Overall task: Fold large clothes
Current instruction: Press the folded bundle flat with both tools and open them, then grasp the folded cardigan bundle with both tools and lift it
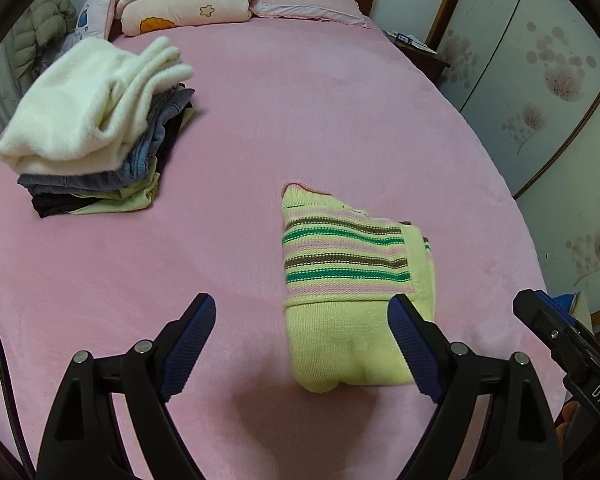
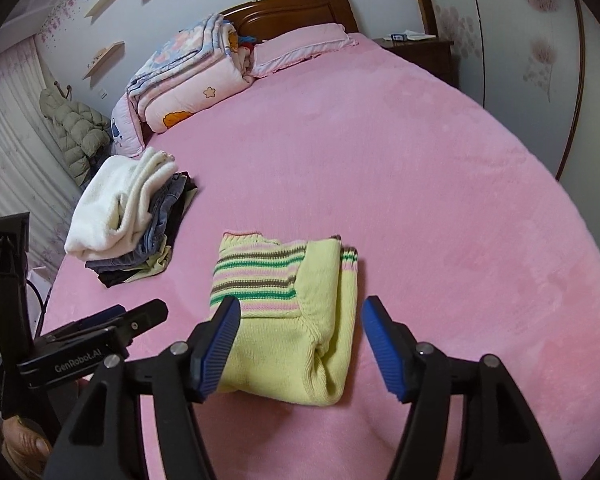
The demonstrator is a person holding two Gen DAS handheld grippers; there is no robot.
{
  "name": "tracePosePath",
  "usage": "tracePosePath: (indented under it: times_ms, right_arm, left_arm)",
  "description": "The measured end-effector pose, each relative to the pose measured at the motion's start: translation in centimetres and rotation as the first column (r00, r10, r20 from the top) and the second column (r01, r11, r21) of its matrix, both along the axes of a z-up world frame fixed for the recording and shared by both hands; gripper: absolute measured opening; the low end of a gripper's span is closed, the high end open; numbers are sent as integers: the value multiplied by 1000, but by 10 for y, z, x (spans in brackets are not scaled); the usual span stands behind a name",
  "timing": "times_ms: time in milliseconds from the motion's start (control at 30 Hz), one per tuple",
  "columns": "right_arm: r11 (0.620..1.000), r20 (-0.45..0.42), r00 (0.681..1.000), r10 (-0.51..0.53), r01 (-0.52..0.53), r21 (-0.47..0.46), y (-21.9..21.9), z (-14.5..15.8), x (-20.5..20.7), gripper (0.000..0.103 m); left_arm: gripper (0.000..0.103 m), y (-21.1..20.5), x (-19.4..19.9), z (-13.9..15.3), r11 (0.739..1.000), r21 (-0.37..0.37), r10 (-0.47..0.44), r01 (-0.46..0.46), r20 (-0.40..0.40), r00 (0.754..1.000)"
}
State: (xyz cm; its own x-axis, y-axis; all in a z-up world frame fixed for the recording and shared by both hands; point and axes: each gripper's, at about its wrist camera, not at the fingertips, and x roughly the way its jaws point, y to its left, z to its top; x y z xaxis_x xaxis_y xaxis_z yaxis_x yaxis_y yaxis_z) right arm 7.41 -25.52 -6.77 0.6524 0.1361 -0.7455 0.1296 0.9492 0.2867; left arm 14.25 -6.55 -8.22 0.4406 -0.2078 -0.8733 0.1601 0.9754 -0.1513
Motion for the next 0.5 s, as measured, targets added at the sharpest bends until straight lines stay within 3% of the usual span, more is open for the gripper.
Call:
tracePosePath:
  times_ms: [133,200,367,500]
  right_arm:
    - [1000,19,1000,9,-9,-4,0,7,-2,72]
    - [1000,20,1000,17,-17,3,0,7,-1,75]
    - [999,-15,999,41,-41,2,-1,-5,3,85]
    - [998,-52,997,57,-58,-4,-2,-22,7,87]
  left_arm:
    - [91,2,-3,9,1000,-8,0,1,9,1000]
    - [102,5,-2,9,1000,-16,5,-5,6,1000]
    - [102,7,0,1,1000,-25,15,-15,17,1000]
    - [102,1,3,-14,1000,-11,-4,4,9,1000]
